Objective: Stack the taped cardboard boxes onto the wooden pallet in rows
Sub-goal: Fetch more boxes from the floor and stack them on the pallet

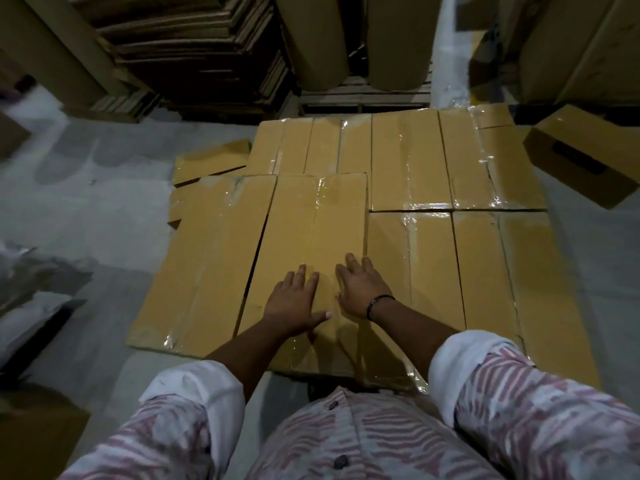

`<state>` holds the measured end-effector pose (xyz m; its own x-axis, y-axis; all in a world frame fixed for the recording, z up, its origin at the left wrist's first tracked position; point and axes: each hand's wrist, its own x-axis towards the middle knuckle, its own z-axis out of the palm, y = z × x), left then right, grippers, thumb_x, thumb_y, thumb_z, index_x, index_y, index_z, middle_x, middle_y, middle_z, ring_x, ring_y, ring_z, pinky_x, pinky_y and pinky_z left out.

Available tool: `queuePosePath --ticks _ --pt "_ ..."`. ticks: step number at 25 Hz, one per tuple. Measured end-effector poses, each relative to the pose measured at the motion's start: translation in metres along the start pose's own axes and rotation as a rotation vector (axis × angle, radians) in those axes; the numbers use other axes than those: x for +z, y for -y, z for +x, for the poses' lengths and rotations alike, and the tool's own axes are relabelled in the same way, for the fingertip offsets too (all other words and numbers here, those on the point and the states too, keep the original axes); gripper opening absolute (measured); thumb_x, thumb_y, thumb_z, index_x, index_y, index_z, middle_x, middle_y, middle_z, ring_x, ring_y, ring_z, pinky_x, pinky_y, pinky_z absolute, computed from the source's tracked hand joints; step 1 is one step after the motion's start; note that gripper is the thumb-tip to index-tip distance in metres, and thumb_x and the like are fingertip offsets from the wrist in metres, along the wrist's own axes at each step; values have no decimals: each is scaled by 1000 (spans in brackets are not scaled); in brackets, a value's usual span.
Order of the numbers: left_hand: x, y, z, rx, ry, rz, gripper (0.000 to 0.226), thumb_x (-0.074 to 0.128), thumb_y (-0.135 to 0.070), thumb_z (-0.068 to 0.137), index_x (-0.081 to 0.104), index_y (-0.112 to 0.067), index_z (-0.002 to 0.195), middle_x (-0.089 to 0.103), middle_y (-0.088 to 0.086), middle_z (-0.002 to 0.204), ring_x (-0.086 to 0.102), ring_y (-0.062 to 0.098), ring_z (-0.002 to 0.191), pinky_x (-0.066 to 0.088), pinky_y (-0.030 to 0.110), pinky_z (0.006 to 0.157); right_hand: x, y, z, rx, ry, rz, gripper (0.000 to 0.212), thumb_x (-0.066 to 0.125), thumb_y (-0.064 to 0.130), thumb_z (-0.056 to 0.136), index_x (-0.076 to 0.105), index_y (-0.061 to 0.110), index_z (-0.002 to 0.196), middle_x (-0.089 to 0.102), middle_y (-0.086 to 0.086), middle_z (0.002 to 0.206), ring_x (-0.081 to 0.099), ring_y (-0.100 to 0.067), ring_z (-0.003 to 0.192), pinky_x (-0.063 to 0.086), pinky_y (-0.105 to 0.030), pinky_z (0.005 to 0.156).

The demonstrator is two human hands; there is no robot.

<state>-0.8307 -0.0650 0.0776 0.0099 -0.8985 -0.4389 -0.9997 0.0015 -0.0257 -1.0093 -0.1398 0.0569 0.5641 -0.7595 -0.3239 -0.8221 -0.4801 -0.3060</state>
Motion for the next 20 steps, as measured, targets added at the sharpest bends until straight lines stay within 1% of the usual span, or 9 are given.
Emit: queuePosePath --ticks 4,6,8,10,13,15,17,20 --pt "19 20 -25 -290 13 -85 104 45 -80 89 4 -21 164 -4 19 170 5 53 152 15 60 121 8 13 -6 12 32 -32 69 51 46 99 24 16 156 2 -15 168 0 -45 151 23 -53 121" --pt "26 31 -38 -423 23 -144 102 48 -77 89 7 -20 163 -4 22 169 7 59 148 16 64 118 14 22 -9 4 49 -29 68 50 46 99 26 16 155 0 -16 168 -2 -46 152 19 -56 122" --pt "35 45 -52 -524 25 -215 99 51 -73 91 9 -18 161 -1 23 168 12 59 147 20 65 118 21 33 -12 -32 49 -54 65 49 47 99 29 17 153 0 -16 168 -3 -46 152 11 -60 122" --pt "45 60 -62 -574 13 -265 97 53 -70 92 11 -15 160 7 22 168 20 56 146 26 64 116 27 46 -15 -80 53 -68 63 50 49 99 32 18 151 1 -15 168 -3 -45 152 6 -63 120" --pt "54 81 -74 -533 -40 -273 90 58 -68 90 23 -14 153 26 17 159 39 50 134 43 58 104 33 74 -15 -170 94 -81 64 53 52 96 34 21 149 3 -14 168 -1 -44 151 8 -64 119" --pt "55 95 -80 -449 -87 -242 81 61 -65 89 32 -15 147 35 13 152 45 46 127 47 52 97 35 97 -14 -204 113 -110 69 54 56 94 32 22 150 4 -12 167 1 -44 151 10 -64 119" --pt "53 116 -85 -346 -104 -235 76 60 -63 90 37 -17 147 36 11 150 44 42 127 48 50 96 36 122 -10 -218 127 -126 73 55 58 93 29 23 153 4 -11 168 2 -42 152 11 -63 120" --pt "54 162 -95 -125 -71 -252 81 59 -65 91 37 -20 154 31 7 156 40 36 134 46 47 104 38 164 -3 -201 110 -121 75 55 60 93 29 25 153 5 -9 168 4 -40 152 13 -60 120"
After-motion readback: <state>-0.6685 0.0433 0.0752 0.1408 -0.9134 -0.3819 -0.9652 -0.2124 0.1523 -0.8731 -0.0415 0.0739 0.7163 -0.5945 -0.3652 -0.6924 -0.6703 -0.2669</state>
